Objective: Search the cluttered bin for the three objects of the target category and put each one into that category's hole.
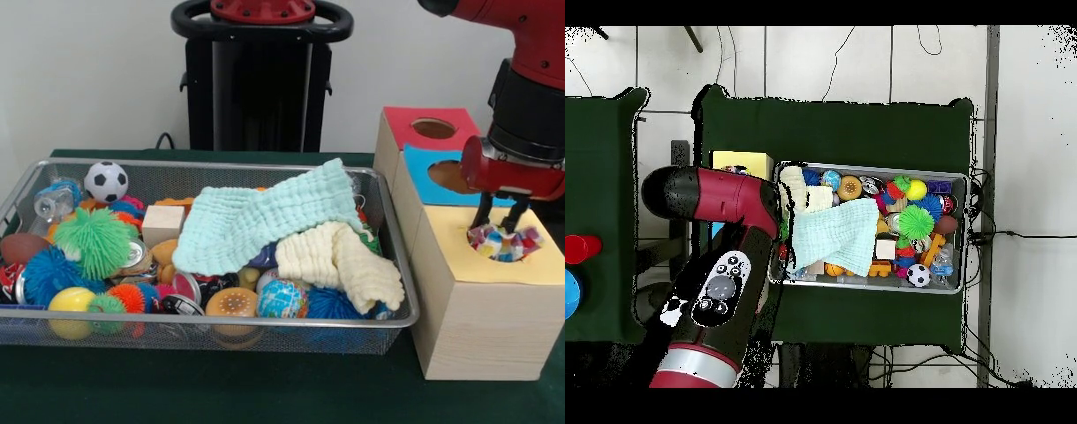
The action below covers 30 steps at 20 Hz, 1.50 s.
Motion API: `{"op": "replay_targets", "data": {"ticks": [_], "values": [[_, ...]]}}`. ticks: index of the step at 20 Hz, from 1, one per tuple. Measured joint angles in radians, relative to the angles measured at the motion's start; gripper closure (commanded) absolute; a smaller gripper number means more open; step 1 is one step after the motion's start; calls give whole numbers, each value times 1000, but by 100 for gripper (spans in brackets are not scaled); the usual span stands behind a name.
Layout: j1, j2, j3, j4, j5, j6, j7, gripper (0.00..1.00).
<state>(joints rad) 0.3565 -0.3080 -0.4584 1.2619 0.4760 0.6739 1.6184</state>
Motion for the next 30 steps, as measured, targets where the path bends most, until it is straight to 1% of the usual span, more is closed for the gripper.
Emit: {"op": "replay_targets", "data": {"ticks": [5, 20, 21, 30], "values": [[-5, -14, 0, -4, -1, -5, 0, 0], [-5, -15, 0, -4, -7, -5, 0, 0], [-5, -16, 0, -4, -7, -5, 0, 100], [-5, -16, 0, -4, -7, -5, 0, 100]]}}
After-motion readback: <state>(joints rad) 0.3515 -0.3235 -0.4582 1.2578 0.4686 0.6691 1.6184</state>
